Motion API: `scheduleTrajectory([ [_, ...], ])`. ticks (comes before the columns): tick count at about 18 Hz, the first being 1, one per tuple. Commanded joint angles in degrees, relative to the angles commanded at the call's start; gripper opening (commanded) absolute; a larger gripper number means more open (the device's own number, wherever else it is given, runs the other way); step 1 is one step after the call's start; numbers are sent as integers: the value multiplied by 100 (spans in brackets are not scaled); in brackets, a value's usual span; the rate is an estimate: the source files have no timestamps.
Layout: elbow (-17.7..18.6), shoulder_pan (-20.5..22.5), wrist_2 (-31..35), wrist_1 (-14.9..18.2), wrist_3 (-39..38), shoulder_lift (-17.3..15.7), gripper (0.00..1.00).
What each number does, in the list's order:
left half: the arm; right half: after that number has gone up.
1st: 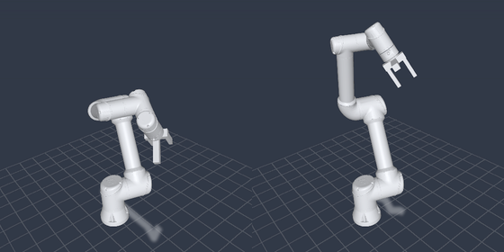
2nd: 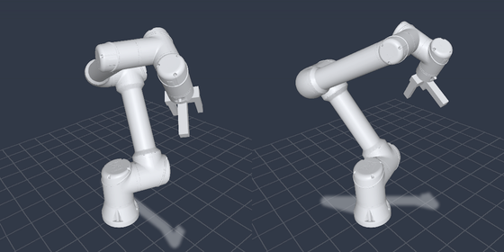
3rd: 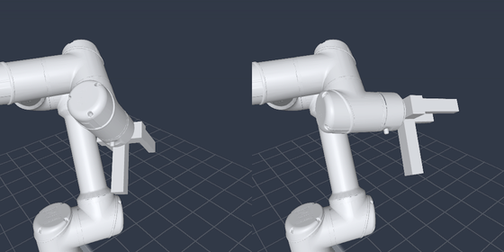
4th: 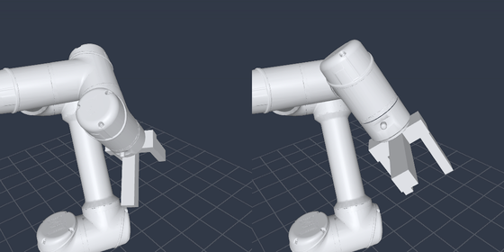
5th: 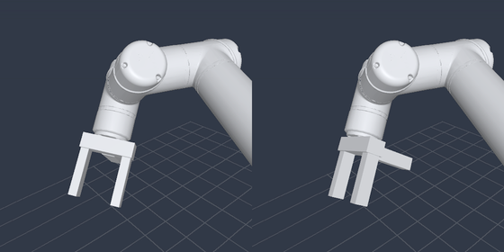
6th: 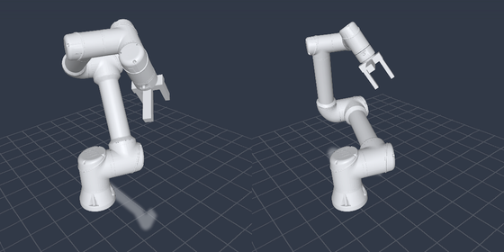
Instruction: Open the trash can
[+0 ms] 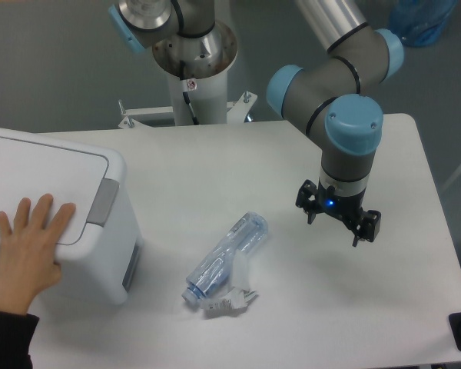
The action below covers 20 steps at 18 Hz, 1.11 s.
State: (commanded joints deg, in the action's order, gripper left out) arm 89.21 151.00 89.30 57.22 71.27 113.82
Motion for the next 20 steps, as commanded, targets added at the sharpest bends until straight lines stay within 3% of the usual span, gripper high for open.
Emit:
scheduleTrajectory([
  [9, 44, 18, -79, 9, -78, -61, 100],
  [20, 0, -237, -1299, -53, -1660, -343, 100],
])
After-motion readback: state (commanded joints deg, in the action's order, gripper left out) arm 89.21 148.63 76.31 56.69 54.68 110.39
